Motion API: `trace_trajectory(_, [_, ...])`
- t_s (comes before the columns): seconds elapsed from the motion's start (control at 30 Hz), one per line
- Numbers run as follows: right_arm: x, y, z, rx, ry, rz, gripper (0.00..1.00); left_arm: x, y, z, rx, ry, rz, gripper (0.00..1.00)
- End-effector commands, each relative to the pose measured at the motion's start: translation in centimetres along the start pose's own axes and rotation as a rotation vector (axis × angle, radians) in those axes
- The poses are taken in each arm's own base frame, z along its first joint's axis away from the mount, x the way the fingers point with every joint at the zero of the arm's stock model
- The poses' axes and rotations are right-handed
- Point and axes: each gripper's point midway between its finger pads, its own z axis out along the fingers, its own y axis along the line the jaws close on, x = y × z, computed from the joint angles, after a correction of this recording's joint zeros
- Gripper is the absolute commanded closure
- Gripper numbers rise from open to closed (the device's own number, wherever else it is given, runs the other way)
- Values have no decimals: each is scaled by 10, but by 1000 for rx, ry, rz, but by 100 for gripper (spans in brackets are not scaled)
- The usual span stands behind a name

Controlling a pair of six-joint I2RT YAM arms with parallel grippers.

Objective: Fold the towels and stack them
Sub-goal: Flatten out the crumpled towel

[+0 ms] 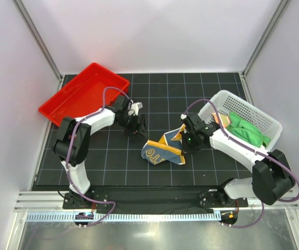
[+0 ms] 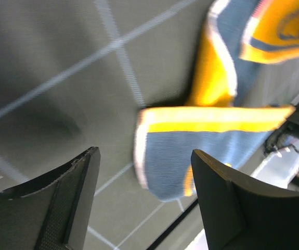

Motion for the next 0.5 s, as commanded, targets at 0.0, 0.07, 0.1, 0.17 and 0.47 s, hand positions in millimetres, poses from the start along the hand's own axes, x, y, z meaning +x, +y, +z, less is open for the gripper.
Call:
trace_trajectory(0.0, [-11,11,-4,-44,-51,25,99,7,-36,4,143,25,62,27])
trace_trajectory(0.07, [-11,9,-4,-33,-55,24,99,22,-43,12,161,76,68,27])
trace_trajectory(0.1, [-11,9,-5,-32,-57,26,99,29,-41,15,155,97,57,27])
trace_trajectory(0.17, [-12,8,-6,-26,-62,30,99,40,-42,19,143,133,45,28])
trace_trajectory(0.47, [-19,36,-18,-190,-113,-26,99,2,-75,7,132,-12,355,24])
